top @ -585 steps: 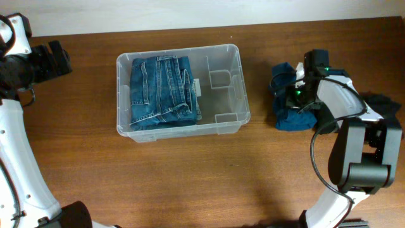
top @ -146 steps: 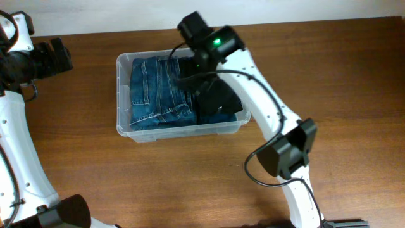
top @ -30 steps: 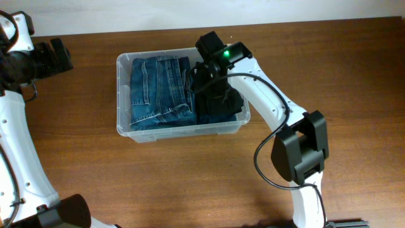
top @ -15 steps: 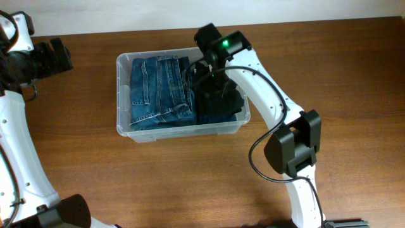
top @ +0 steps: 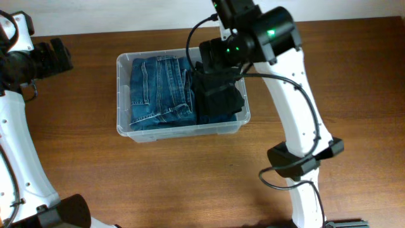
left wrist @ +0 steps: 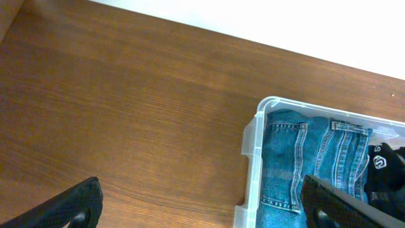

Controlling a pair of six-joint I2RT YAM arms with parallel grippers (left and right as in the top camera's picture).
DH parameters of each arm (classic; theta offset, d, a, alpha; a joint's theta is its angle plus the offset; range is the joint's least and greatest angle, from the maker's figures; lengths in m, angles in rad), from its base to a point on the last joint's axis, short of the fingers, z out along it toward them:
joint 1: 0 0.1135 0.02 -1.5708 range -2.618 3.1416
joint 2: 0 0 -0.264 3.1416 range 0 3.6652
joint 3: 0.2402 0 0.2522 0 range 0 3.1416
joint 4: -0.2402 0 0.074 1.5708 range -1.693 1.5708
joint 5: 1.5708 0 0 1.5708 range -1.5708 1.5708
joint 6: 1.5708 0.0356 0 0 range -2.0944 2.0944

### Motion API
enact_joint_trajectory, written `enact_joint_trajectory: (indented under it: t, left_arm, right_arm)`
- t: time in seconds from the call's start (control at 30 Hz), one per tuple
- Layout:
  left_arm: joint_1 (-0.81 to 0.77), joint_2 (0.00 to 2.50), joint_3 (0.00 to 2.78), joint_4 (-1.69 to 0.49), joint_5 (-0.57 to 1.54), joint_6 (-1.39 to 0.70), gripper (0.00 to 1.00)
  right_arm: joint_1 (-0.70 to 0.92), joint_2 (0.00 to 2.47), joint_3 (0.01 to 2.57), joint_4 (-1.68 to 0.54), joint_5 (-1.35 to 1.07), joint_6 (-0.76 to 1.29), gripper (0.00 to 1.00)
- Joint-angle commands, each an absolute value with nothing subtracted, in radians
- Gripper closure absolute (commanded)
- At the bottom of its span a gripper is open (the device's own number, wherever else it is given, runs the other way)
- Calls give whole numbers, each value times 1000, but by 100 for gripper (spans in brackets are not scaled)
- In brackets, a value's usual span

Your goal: Pack container

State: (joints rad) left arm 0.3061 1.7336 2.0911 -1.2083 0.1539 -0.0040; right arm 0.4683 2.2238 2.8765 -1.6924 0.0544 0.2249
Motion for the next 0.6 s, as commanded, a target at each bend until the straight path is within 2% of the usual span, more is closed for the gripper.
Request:
enact_joint_trajectory:
  t: [0.0,0.2,0.4,0.57]
  left_arm:
    - [311,1740,2108,-1208,161,-14,1]
    - [311,1740,2108,-1208,161,-14,1]
    - [313,1770,2108,-1209,161,-14,1]
    - [313,1775,2108,-1208,161,-14,1]
  right_arm:
    - [470,2143,2899,-1699,-56,213,2]
    - [464,2027,2899,-1699,-52,88,2]
    - [464,1884,2899,-1699,43,68,1]
    - [464,1779,2883,-1699,64,-80,2]
